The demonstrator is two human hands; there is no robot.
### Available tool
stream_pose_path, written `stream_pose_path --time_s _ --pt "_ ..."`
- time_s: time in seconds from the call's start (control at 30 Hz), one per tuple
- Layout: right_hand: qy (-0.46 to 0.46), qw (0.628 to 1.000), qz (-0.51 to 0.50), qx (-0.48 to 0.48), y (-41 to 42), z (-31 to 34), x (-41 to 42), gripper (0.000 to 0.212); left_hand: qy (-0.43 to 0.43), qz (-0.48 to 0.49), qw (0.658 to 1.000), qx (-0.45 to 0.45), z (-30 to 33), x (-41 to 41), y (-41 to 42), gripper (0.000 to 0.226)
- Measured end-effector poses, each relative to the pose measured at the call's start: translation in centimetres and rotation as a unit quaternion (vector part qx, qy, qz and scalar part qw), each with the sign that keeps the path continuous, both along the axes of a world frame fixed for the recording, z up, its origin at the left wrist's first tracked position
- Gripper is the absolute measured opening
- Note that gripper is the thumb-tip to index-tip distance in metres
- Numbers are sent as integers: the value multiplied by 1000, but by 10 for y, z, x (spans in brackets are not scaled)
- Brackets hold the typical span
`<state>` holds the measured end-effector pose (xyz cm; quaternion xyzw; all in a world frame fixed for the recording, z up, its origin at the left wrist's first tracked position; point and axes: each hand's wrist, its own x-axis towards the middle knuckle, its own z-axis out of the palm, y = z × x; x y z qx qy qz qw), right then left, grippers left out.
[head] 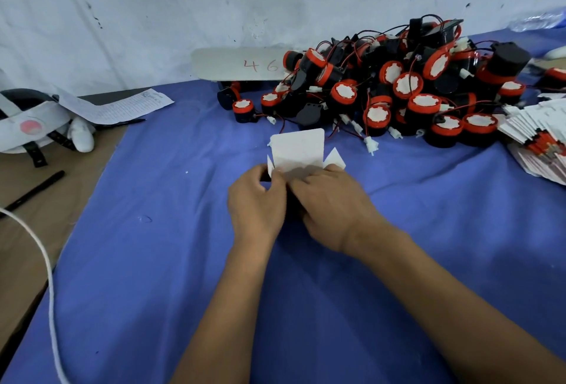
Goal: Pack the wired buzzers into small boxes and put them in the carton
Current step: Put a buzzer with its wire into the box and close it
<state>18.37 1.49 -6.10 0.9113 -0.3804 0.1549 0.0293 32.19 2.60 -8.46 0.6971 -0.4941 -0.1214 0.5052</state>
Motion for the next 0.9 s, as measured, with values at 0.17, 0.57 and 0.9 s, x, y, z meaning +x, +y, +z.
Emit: stream_pose_path --time_s 0.17,0.57,0.9 --pt "-62 993 -79 -62 3 -2 -1 23 49 -27 998 -14 0 -9 -1 27" --pt "-195 981 1 -17 -12 -8 -28 11 67 -39 997 -4 3 -24 -2 29" --pt "-361 882 -303 1 -82 25 -104 15 -153 41 987 -10 29 -57 -15 42"
